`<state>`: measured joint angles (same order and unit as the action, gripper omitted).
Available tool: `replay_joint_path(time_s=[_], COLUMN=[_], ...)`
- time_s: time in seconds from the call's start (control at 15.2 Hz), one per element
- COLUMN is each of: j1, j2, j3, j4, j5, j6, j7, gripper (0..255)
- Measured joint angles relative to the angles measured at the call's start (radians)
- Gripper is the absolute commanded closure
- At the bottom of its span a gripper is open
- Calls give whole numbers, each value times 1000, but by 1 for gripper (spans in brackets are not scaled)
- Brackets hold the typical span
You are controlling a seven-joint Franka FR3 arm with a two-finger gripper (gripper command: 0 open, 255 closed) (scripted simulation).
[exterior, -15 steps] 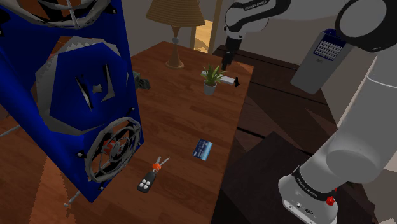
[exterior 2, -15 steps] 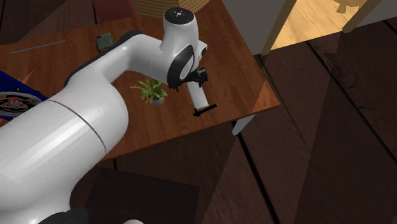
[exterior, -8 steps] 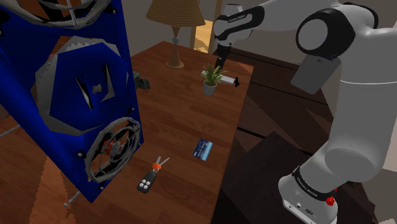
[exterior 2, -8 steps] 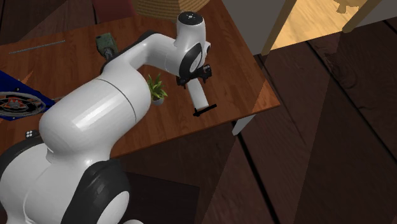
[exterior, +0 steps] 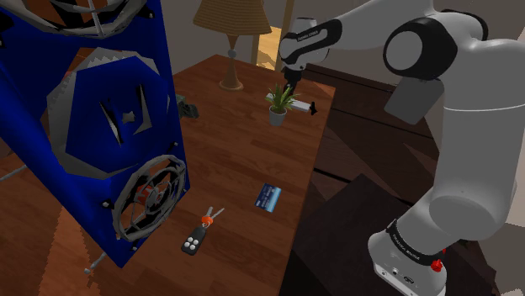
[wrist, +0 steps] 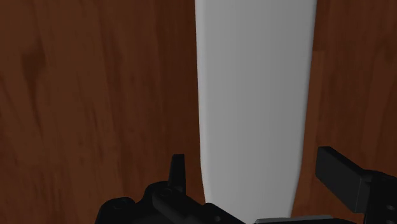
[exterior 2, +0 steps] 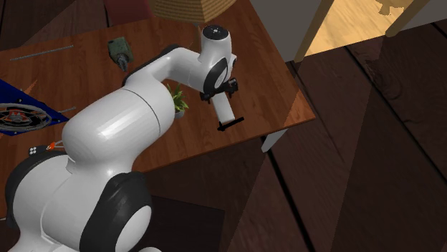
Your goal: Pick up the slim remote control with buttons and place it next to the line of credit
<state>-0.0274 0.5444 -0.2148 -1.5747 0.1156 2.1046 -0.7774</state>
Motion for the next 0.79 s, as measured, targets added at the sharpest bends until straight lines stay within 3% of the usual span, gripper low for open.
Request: replay_joint_path(time_s=[0.33, 0.4, 0.79], j1=[0, 0, 0], j2=[2, 2, 2], j3=[0, 0, 0], j4=[-2, -2, -2], j5=[1, 1, 1], j6=[4, 4, 5], j7=[0, 0, 0], gripper=[0, 255, 255])
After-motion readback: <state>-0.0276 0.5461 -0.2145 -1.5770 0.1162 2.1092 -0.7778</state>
